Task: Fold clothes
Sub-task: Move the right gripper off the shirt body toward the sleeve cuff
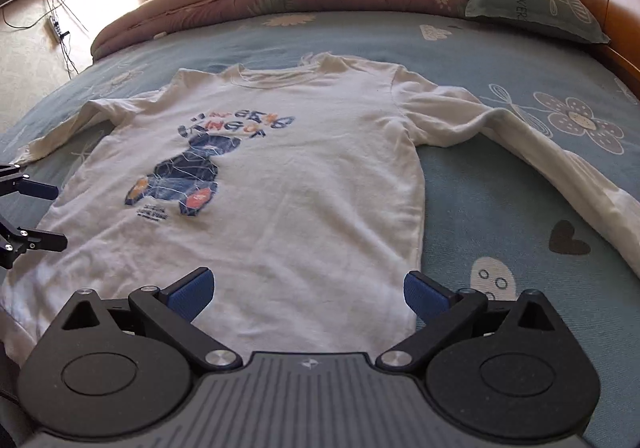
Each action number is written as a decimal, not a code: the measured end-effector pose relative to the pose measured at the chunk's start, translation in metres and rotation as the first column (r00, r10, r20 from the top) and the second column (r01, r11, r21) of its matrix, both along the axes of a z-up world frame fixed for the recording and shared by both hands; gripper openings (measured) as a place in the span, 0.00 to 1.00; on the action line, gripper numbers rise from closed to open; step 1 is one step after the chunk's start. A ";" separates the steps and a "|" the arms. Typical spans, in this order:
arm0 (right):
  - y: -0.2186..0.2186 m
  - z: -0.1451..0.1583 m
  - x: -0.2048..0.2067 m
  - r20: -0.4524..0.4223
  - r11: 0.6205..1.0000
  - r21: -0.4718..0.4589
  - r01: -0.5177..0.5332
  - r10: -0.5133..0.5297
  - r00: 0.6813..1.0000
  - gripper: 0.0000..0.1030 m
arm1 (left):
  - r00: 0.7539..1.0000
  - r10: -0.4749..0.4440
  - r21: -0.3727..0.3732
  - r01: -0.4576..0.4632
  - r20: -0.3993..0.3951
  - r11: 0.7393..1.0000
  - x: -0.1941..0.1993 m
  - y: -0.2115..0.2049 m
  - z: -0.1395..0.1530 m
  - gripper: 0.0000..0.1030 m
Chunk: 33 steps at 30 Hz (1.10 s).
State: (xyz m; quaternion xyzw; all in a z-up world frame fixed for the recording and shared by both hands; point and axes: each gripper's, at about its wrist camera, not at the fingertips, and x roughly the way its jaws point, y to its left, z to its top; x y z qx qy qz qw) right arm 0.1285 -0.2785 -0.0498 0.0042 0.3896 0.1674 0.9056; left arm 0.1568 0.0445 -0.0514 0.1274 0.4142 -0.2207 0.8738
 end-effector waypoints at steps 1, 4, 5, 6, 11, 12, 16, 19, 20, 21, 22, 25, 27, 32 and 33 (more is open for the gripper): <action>0.009 0.001 -0.001 0.004 1.000 -0.001 -0.029 0.029 1.000 1.00 | 1.000 -0.028 -0.018 0.028 -0.003 0.999 -0.003 -0.008 0.002 0.91; 0.040 -0.005 -0.006 0.003 0.992 -0.051 -0.118 0.119 0.993 1.00 | 0.995 -0.095 -0.032 0.095 -0.013 0.995 -0.015 -0.026 -0.003 0.91; 0.046 -0.012 -0.008 -0.011 0.988 -0.080 -0.131 0.131 0.991 1.00 | 0.995 -0.098 -0.024 0.097 -0.034 0.995 -0.021 -0.030 -0.009 0.91; 0.049 -0.020 -0.010 -0.036 0.985 -0.111 -0.133 0.130 0.991 1.00 | 0.995 -0.085 -0.020 0.084 -0.060 0.996 -0.026 -0.030 -0.015 0.91; 0.043 -0.029 -0.028 0.011 0.985 -0.136 -0.109 0.111 0.994 1.00 | 0.995 -0.001 -0.019 -0.001 -0.104 1.000 -0.062 -0.016 -0.028 0.95; 0.043 -0.029 -0.029 0.013 0.985 -0.139 -0.106 0.109 0.994 1.00 | 0.992 0.031 -0.041 -0.036 -0.124 0.999 -0.064 -0.010 -0.026 0.95; 0.045 -0.023 -0.033 -0.001 0.980 -0.163 -0.112 0.113 0.994 1.00 | 0.988 0.058 0.005 -0.058 -0.141 0.998 -0.076 -0.004 -0.014 0.96; 0.051 -0.010 -0.047 0.026 0.971 -0.156 -0.178 0.185 0.982 1.00 | 0.996 0.046 0.003 -0.046 -0.074 0.999 -0.079 -0.007 0.003 0.96; 0.054 -0.005 -0.054 0.052 0.967 -0.149 -0.208 0.218 0.975 1.00 | 0.996 0.052 -0.016 -0.053 -0.071 0.998 -0.076 -0.008 0.006 0.96; 0.059 -0.003 -0.059 0.064 0.962 -0.151 -0.227 0.238 0.969 1.00 | 0.995 0.061 -0.026 -0.063 -0.075 0.998 -0.072 -0.010 0.005 0.96; 0.063 -0.006 -0.062 0.062 0.958 -0.162 -0.238 0.250 0.966 1.00 | 0.994 0.072 -0.024 -0.074 -0.084 0.997 -0.067 -0.014 0.003 0.96; 0.070 -0.018 -0.068 0.032 0.949 -0.195 -0.246 0.257 0.966 1.00 | 0.989 0.092 0.018 -0.091 -0.117 0.996 -0.064 -0.026 -0.013 0.96; 0.059 -0.026 -0.068 0.005 0.966 -0.168 -0.197 0.200 0.980 1.00 | 0.983 0.107 0.013 -0.106 -0.147 0.994 -0.073 -0.021 -0.020 0.96; 0.043 -0.030 -0.076 0.004 0.984 -0.133 -0.120 0.122 0.993 1.00 | 0.982 0.063 0.059 -0.053 -0.176 0.997 -0.105 -0.011 -0.025 0.97; 0.044 -0.031 -0.078 0.012 0.985 -0.134 -0.110 0.112 0.994 1.00 | 0.985 0.045 0.069 -0.034 -0.167 0.997 -0.109 -0.011 -0.021 0.97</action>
